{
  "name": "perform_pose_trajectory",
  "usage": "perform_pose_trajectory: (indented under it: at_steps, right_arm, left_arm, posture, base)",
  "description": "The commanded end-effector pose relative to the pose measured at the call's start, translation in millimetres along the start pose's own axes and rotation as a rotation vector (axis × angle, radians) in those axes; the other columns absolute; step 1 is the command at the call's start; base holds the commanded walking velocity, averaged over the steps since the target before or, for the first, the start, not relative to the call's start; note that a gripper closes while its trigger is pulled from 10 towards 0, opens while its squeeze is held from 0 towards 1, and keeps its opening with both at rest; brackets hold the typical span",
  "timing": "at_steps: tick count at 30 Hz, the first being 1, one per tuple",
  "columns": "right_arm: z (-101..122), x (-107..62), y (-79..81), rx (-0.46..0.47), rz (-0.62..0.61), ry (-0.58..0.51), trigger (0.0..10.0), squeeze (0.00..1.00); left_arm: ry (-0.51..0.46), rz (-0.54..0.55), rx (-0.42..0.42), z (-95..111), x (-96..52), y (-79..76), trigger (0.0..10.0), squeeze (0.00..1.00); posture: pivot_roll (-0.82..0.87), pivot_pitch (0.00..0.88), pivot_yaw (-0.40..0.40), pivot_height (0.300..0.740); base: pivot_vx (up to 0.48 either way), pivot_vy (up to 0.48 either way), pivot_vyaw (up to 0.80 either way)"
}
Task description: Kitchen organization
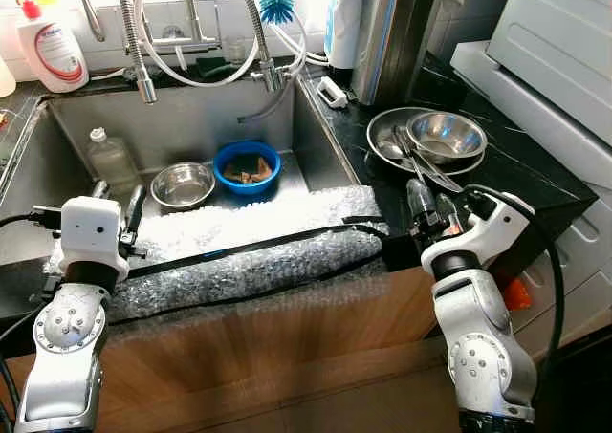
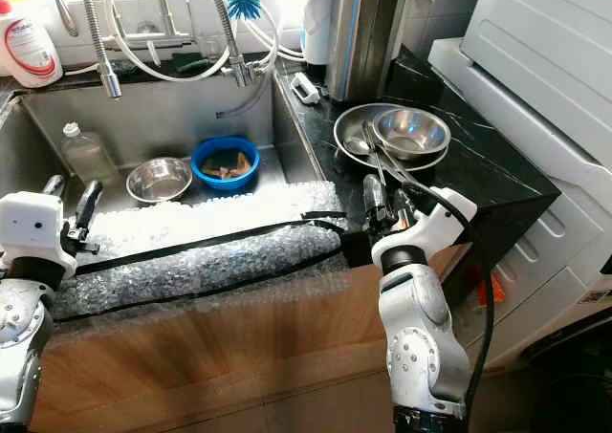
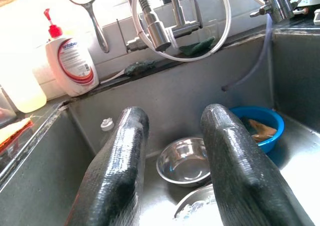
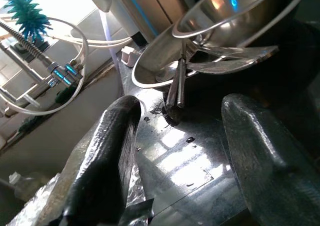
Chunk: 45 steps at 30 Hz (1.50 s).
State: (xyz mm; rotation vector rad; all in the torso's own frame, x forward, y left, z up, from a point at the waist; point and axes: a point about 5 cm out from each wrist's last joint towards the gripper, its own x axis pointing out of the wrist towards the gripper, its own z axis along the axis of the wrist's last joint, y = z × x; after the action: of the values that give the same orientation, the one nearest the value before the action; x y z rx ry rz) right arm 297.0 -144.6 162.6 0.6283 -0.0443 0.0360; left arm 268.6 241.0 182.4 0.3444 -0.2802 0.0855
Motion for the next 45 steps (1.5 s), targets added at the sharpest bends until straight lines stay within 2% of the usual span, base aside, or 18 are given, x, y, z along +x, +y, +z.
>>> perform_pose_trajectory:
  at_steps: [1, 21, 22, 23, 24, 25, 26, 27, 28, 29, 44, 45]
  right_arm:
    - [-2.4, 2.5, 0.0, 0.048, -0.021, 0.014, 10.0, 0.0]
    - [4.5, 18.0, 7.4, 0.051, 0.003, -0.03, 10.0, 0.0]
    - [5.6, 18.9, 7.2, 0.056, -0.001, -0.036, 9.2, 0.0]
    - [6.9, 20.1, 6.8, 0.063, -0.007, -0.043, 4.9, 0.0]
    - [7.1, 20.5, 6.6, 0.066, -0.009, -0.044, 4.9, 0.0]
    - [7.0, 20.8, 6.6, 0.064, -0.008, -0.042, 1.7, 0.0]
    - [6.9, 20.9, 6.5, 0.063, -0.008, -0.041, 2.1, 0.0]
    - [6.8, 21.0, 6.2, 0.056, -0.011, -0.04, 4.4, 0.0]
    - [6.6, 21.2, 5.9, 0.052, -0.013, -0.038, 4.4, 0.0]
    - [6.2, 21.6, 5.2, 0.036, -0.02, -0.036, 10.0, 0.0]
    - [2.9, 24.5, 6.3, 0.072, -0.023, -0.029, 10.0, 0.0]
    - [2.7, 24.5, 6.3, 0.075, -0.023, -0.029, 9.2, 0.0]
  left_arm:
    - [-0.018, 0.007, 0.006, 4.7, -0.4, 1.3, 10.0, 0.0]
    - [-0.019, -0.002, 0.023, 4.5, -0.3, 0.9, 10.0, 0.0]
    - [-0.019, -0.002, 0.024, 4.5, -0.5, 0.6, 10.0, 0.0]
    - [-0.018, -0.003, 0.024, 4.4, -0.6, 0.4, 10.0, 0.0]
    - [-0.018, -0.004, 0.024, 4.3, -0.6, 0.3, 10.0, 0.0]
    - [-0.018, -0.003, 0.024, 4.2, -0.5, 0.3, 10.0, 0.0]
    - [-0.018, -0.003, 0.024, 4.3, -0.5, 0.2, 10.0, 0.0]
    - [-0.019, -0.003, 0.024, 4.3, -0.4, 0.2, 10.0, 0.0]
    - [-0.019, -0.003, 0.024, 4.3, -0.4, 0.2, 10.0, 0.0]
    - [-0.018, -0.003, 0.024, 4.0, -0.4, 0.3, 10.0, 0.0]
    - [-0.017, -0.006, 0.025, 2.8, 0.3, 1.0, 10.0, 0.0]
    - [-0.017, -0.005, 0.025, 2.8, 0.2, 1.1, 10.0, 0.0]
  posture:
    - [0.04, 0.088, -0.045, 0.74]
    - [0.05, 0.094, -0.04, 0.74]
    - [0.05, 0.094, -0.04, 0.74]
    - [0.05, 0.093, -0.041, 0.74]
    - [0.05, 0.093, -0.041, 0.74]
    - [0.05, 0.094, -0.04, 0.74]
    - [0.05, 0.093, -0.04, 0.74]
    - [0.05, 0.093, -0.04, 0.74]
    - [0.05, 0.093, -0.04, 0.74]
    - [0.05, 0.093, -0.04, 0.74]
    - [0.05, 0.09, -0.038, 0.74]
    - [0.05, 0.09, -0.038, 0.74]
  base:
    - [0.0, 0.0, 0.0]
    - [0.0, 0.0, 0.0]
    - [0.0, 0.0, 0.0]
    - [0.0, 0.0, 0.0]
    - [0.0, 0.0, 0.0]
    - [0.0, 0.0, 0.0]
    - [0.0, 0.0, 0.0]
    - [0.0, 0.0, 0.0]
    - [0.0, 0.0, 0.0]
    - [0.0, 0.0, 0.0]
    - [0.0, 0.0, 0.0]
    - [0.0, 0.0, 0.0]
